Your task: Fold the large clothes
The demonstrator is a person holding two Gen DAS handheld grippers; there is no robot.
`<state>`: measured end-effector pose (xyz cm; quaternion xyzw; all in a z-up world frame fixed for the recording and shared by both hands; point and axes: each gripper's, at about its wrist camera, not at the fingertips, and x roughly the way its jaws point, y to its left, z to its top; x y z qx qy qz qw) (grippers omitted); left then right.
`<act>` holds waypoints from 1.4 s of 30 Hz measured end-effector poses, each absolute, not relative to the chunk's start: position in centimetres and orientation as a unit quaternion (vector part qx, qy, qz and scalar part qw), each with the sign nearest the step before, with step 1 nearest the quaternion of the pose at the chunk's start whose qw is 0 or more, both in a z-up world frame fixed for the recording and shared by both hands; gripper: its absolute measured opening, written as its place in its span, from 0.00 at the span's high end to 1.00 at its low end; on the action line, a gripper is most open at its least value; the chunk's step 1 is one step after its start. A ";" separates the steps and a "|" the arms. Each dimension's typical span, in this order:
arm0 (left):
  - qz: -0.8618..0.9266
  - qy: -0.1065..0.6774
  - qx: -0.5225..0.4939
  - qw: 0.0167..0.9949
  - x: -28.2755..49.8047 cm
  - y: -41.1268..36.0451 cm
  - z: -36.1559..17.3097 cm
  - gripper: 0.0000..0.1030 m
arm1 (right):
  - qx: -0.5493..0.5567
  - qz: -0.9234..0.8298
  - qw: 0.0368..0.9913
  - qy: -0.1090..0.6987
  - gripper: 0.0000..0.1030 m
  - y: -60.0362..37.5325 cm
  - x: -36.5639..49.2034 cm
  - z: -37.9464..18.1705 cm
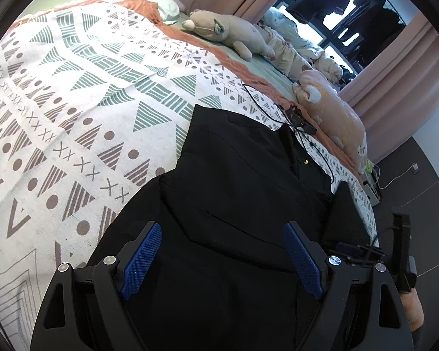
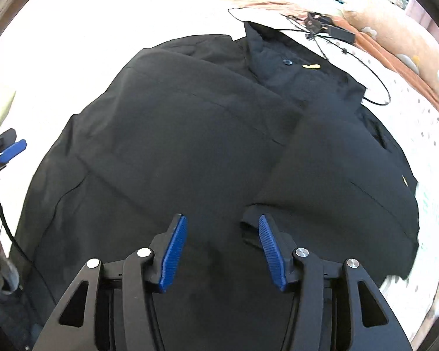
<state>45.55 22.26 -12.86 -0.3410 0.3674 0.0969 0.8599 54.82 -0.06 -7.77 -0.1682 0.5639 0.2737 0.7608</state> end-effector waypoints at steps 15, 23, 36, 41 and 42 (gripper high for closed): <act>0.093 0.367 -0.325 0.867 45.4 21.1 -12.3 0.17 | -0.056 0.070 0.833 0.546 0.50 -17.1 57.6 -6.1; 0.104 0.372 -0.314 0.868 46.0 20.9 -12.5 0.17 | -0.029 -0.042 0.830 0.555 0.44 -22.0 60.9 -11.8; 0.120 0.378 -0.311 0.864 46.1 22.2 -13.3 0.17 | 0.095 -0.015 0.839 0.535 0.83 -24.4 63.2 -14.4; 0.113 0.372 -0.322 0.863 45.8 22.6 -13.1 0.17 | 0.035 0.003 0.860 0.509 0.94 -21.9 62.4 -9.6; 0.112 0.370 -0.324 0.863 45.7 22.7 -13.0 0.17 | 0.027 0.007 0.865 0.502 0.94 -21.3 62.2 -8.3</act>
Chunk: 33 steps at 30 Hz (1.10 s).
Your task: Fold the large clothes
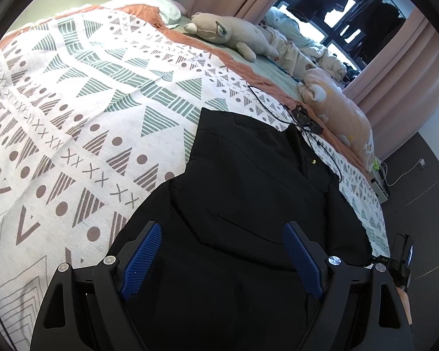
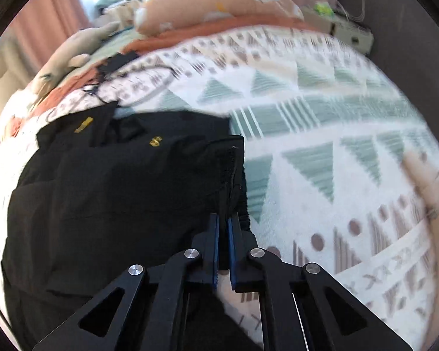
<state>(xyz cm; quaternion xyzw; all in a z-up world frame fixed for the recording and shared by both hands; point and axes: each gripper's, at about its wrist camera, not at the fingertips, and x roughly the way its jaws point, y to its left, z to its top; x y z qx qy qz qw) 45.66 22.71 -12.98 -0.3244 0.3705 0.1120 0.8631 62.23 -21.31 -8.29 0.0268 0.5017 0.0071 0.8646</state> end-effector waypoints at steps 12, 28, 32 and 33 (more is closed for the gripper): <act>0.105 0.335 -0.362 0.864 43.5 24.7 -11.3 0.17 | -0.067 0.069 0.899 0.427 0.95 -8.9 59.4 4.8; 0.134 0.301 -0.400 0.855 39.5 30.8 -10.7 0.17 | -0.104 0.215 0.873 0.425 0.92 12.3 55.2 3.7; 0.142 0.297 -0.412 0.850 38.7 32.1 -11.0 0.17 | -0.069 0.241 0.865 0.434 0.44 14.5 54.7 2.7; 0.144 0.297 -0.414 0.849 38.6 32.3 -11.1 0.17 | -0.071 0.241 0.865 0.433 0.45 14.8 54.5 2.5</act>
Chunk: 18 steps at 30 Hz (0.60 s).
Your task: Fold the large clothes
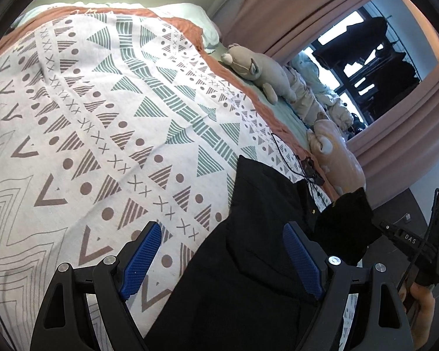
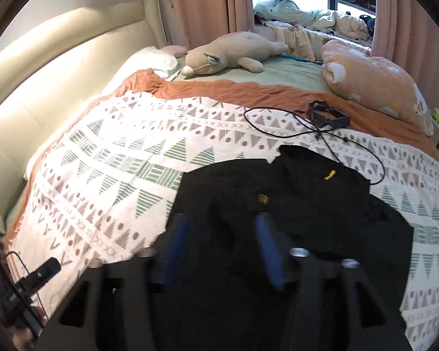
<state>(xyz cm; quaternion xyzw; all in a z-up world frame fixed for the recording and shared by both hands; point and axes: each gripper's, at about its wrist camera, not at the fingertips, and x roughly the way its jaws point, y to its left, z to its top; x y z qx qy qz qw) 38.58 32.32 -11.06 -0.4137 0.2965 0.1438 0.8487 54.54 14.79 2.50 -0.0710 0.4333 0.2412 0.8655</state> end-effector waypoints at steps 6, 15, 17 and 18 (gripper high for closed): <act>0.152 0.298 -0.405 0.850 38.5 32.7 -11.0 0.17 | -0.079 0.217 0.863 0.449 0.44 12.3 54.3 0.2; 0.143 0.309 -0.386 0.857 39.6 30.9 -11.1 0.17 | -0.029 0.211 0.850 0.482 0.44 7.0 53.3 -5.3; 0.144 0.310 -0.383 0.858 39.9 30.6 -11.1 0.17 | -0.003 0.245 0.834 0.495 0.44 7.7 52.5 -6.5; 0.145 0.311 -0.383 0.858 39.9 30.6 -11.1 0.17 | -0.001 0.250 0.829 0.499 0.44 8.3 52.3 -7.0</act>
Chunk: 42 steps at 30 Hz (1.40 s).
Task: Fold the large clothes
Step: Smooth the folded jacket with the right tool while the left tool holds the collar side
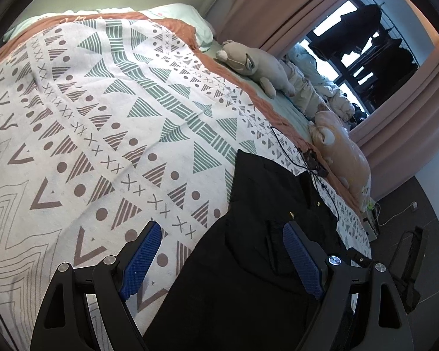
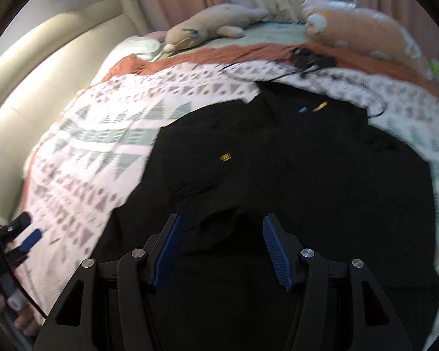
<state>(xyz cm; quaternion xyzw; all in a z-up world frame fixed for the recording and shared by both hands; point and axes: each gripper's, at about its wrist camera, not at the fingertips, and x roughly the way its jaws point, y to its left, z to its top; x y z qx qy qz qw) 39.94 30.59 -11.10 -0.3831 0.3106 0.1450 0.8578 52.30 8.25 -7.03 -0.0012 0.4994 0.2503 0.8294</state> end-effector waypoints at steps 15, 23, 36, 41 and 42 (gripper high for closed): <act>0.173 0.309 -0.397 0.847 39.3 32.7 -12.0 0.17 | 0.072 0.236 0.810 0.532 0.85 13.1 52.8 -16.1; 0.188 0.304 -0.412 0.838 38.1 34.5 -12.5 0.17 | 0.103 0.271 0.804 0.520 0.83 18.1 52.0 -14.8; 0.189 0.305 -0.418 0.835 38.2 34.4 -12.3 0.17 | 0.110 0.273 0.810 0.508 0.65 14.6 49.7 -13.0; 0.183 0.308 -0.405 0.841 38.5 32.8 -11.2 0.17 | 0.104 0.224 0.839 0.485 0.65 9.2 48.3 -11.3; 0.182 0.311 -0.400 0.843 38.5 32.3 -10.9 0.17 | 0.107 0.215 0.842 0.483 0.65 8.0 48.0 -11.1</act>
